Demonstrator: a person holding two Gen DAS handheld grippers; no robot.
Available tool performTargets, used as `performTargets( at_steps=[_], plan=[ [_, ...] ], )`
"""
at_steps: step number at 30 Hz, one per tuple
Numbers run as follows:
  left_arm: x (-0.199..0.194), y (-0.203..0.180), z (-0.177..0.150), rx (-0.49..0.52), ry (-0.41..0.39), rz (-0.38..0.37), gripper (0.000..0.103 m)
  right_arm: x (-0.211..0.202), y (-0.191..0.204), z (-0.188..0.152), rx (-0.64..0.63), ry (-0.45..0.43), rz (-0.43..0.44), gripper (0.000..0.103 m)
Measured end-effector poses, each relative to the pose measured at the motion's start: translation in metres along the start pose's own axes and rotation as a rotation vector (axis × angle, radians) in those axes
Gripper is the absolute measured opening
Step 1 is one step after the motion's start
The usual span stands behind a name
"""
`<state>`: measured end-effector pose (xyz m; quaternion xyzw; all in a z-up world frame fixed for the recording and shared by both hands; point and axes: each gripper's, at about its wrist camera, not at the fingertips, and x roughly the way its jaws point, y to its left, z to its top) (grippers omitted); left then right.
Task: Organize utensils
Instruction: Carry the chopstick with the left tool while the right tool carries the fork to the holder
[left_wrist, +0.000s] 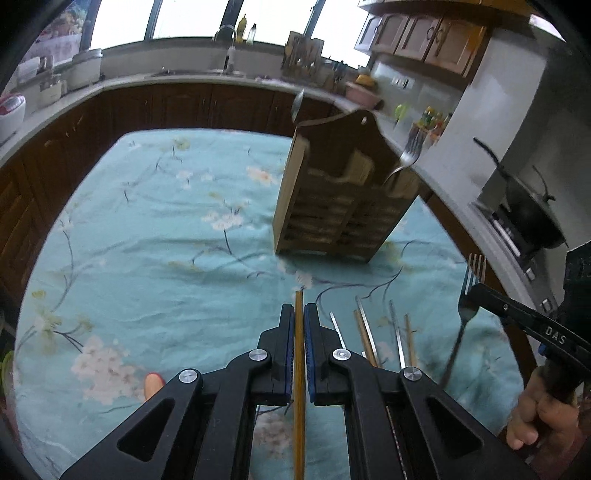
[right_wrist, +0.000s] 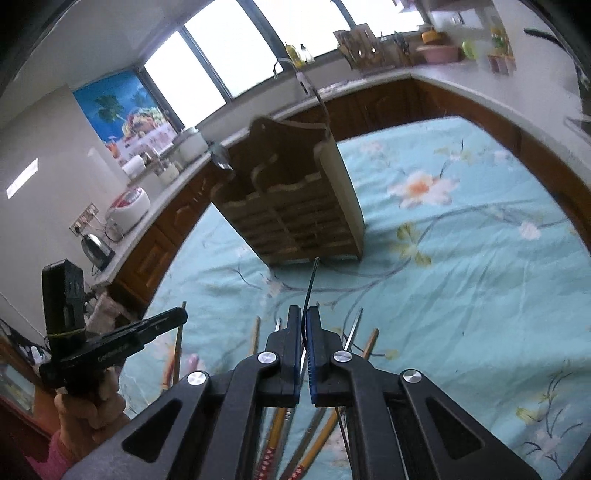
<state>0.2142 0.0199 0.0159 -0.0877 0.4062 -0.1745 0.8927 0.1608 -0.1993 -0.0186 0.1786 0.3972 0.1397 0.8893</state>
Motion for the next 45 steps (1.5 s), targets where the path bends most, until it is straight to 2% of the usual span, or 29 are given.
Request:
performTargets(
  at_steps=[12, 25, 37, 45],
  plan=[
    [-0.072, 0.000, 0.002, -0.025, -0.141, -0.023, 0.004, -0.029, 0.020, 0.018, -0.017, -0.104, 0.034, 0.002],
    [-0.099, 0.005, 0.020, -0.094, -0.309, -0.033, 0.004, -0.042, 0.024, 0.040, 0.007, -0.197, 0.072, 0.002],
    [-0.092, -0.001, 0.061, -0.099, -0.504, -0.017, 0.004, -0.040, 0.027, 0.086, -0.004, -0.304, 0.115, 0.002],
    [-0.061, 0.003, 0.092, -0.137, -0.600, -0.012, 0.004, -0.032, 0.027, 0.124, -0.001, -0.390, 0.150, 0.002]
  ],
)
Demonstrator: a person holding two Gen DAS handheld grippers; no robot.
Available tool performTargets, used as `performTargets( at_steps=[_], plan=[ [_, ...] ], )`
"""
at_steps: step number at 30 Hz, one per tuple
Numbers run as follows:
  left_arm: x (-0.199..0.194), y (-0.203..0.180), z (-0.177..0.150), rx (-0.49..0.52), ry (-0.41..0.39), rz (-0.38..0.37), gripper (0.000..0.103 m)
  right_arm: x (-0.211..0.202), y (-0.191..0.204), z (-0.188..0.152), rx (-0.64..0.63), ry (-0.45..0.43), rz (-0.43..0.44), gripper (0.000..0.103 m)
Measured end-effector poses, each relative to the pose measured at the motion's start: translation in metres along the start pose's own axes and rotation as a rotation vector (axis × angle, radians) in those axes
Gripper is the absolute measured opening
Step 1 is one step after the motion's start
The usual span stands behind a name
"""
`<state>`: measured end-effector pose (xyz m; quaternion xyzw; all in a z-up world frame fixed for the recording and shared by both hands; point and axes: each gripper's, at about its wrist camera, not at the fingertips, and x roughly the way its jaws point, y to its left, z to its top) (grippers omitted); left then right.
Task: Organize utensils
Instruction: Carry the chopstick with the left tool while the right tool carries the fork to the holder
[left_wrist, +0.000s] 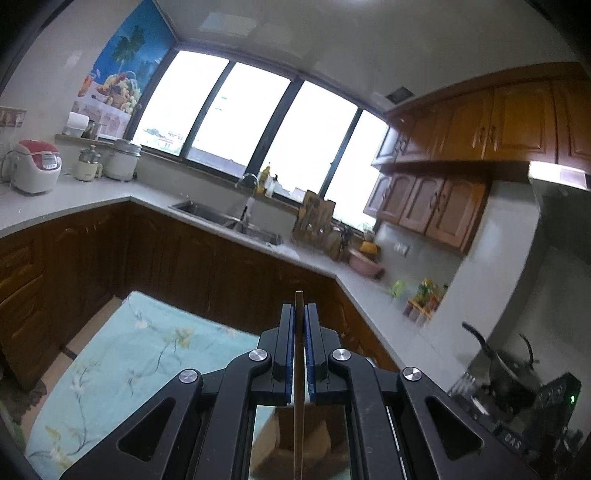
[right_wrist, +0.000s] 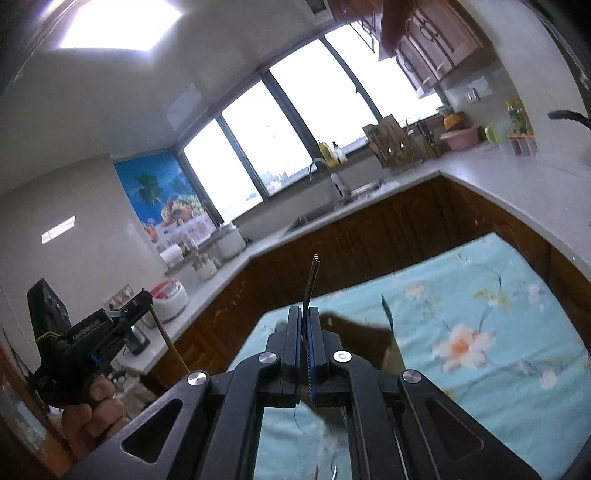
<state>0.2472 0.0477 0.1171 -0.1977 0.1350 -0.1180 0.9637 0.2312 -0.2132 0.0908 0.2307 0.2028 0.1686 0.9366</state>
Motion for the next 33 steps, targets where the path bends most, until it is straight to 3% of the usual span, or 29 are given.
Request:
performTargets(
  at_steps=[10, 17, 24, 33],
  plan=[
    [0.074, -0.008, -0.039, 0.020, -0.067, 0.058, 0.004, 0.045, -0.008, 0.013, -0.068, -0.017, -0.018, 0.002],
    [0.118, -0.013, -0.084, 0.027, -0.001, 0.091, 0.004, 0.069, -0.027, -0.012, -0.074, 0.017, -0.034, 0.002],
    [0.136, -0.015, -0.116, 0.039, 0.054, 0.087, 0.004, 0.080, -0.040, -0.035, -0.057, 0.069, -0.034, 0.002],
    [0.130, -0.002, -0.093, 0.077, 0.115, 0.093, 0.005, 0.089, -0.051, -0.055, -0.032, 0.131, -0.046, 0.002]
  ],
)
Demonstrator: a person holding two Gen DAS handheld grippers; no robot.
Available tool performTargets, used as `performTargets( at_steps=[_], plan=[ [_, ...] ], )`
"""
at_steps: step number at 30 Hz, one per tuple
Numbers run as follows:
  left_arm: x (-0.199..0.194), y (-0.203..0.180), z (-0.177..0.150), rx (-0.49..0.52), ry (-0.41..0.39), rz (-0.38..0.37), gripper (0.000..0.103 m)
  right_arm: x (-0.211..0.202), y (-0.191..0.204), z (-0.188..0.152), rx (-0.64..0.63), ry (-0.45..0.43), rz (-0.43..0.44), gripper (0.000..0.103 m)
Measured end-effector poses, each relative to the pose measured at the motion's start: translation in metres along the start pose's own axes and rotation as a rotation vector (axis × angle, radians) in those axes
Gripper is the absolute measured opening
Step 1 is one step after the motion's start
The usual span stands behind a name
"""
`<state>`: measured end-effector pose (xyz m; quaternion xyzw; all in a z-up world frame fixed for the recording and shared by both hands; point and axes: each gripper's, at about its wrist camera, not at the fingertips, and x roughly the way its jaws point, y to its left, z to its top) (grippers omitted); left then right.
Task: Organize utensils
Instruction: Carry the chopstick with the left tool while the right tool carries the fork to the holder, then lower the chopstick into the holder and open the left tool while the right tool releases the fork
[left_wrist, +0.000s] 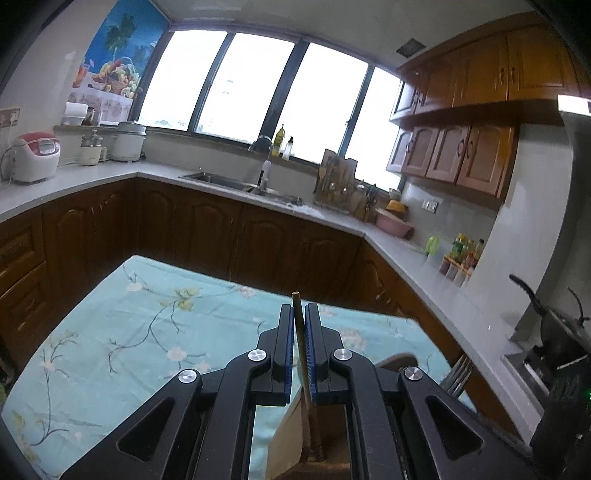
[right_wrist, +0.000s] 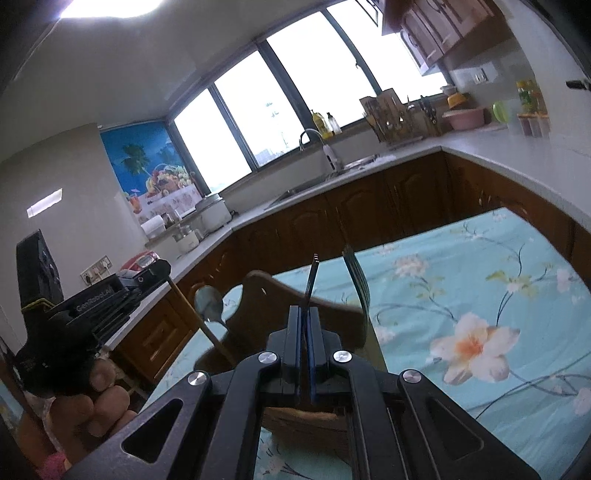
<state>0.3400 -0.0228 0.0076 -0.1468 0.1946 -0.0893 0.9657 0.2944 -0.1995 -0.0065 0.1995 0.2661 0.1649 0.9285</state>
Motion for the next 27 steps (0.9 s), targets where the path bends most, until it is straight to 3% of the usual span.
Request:
performTargets(
  at_steps=[12, 15, 17, 18, 22, 27],
  plan=[
    [-0.011, 0.001, 0.020, 0.022, 0.030, -0.005, 0.006, 0.000, -0.003, 0.004, 0.023, 0.017, 0.001, 0.008],
    [-0.011, 0.004, 0.021, 0.021, 0.037, 0.003, 0.012, 0.002, -0.003, 0.003, 0.029, 0.026, 0.000, 0.008],
    [-0.013, 0.005, 0.022, 0.010, 0.030, 0.012, 0.025, 0.001, -0.003, 0.004, 0.034, 0.031, -0.003, 0.009],
    [-0.015, 0.006, 0.021, 0.008, 0.024, 0.016, 0.026, 0.001, -0.003, 0.004, 0.037, 0.031, -0.005, 0.010],
    [-0.019, 0.007, 0.019, 0.002, 0.037, 0.017, 0.030, -0.003, -0.004, 0.003, 0.054, 0.028, -0.002, 0.032],
    [-0.024, 0.005, 0.018, 0.005, 0.042, 0.016, 0.034, -0.009, -0.004, 0.001, 0.067, 0.021, -0.005, 0.034]
  ],
)
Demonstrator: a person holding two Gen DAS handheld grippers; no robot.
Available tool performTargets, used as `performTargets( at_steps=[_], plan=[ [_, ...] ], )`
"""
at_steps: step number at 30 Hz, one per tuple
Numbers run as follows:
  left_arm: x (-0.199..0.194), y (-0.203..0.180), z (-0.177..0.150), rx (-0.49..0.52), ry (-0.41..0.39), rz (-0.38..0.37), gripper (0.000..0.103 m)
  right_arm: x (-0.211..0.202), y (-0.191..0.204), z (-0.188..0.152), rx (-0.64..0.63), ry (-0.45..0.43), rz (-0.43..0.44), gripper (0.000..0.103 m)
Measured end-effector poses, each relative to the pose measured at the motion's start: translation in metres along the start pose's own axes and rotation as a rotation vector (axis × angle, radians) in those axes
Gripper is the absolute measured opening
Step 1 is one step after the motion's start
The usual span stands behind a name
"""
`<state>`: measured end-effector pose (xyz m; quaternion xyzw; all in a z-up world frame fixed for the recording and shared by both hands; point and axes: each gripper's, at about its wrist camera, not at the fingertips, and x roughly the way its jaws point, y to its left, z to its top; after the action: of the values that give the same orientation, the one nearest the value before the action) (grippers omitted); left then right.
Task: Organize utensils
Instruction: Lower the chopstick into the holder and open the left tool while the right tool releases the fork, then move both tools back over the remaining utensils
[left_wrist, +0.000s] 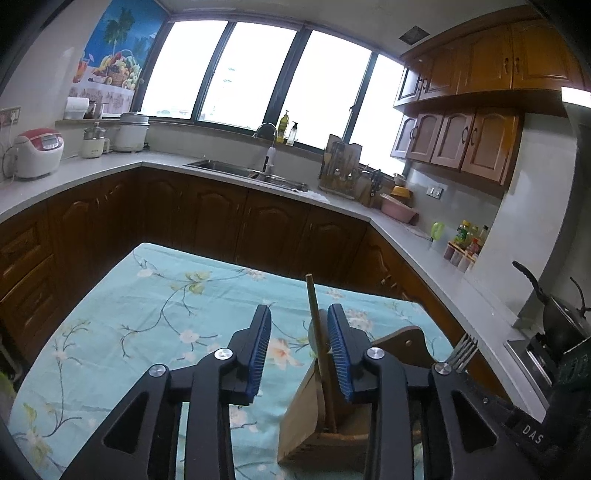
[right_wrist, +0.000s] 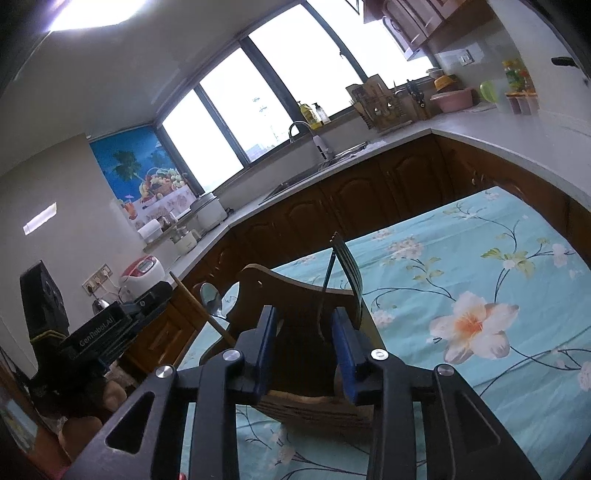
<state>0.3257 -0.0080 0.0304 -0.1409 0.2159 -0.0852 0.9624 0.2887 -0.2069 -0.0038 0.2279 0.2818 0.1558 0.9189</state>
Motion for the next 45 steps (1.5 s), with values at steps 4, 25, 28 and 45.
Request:
performTargets(
  at_steps=[4, 25, 28, 45],
  plan=[
    [-0.009, 0.001, -0.002, 0.000, 0.000, 0.006, 0.048, -0.006, 0.000, -0.001, 0.006, -0.005, -0.007, 0.037],
    [-0.112, 0.028, -0.052, -0.061, 0.220, 0.038, 0.082, -0.095, -0.001, -0.048, 0.079, -0.048, -0.049, 0.089],
    [-0.126, 0.029, -0.061, -0.059, 0.237, 0.049, 0.082, -0.106, 0.001, -0.057, 0.078, -0.041, -0.058, 0.089],
    [-0.168, 0.036, -0.092, -0.056, 0.300, 0.084, 0.082, -0.137, 0.010, -0.117, 0.032, 0.059, -0.118, 0.089]
  ],
)
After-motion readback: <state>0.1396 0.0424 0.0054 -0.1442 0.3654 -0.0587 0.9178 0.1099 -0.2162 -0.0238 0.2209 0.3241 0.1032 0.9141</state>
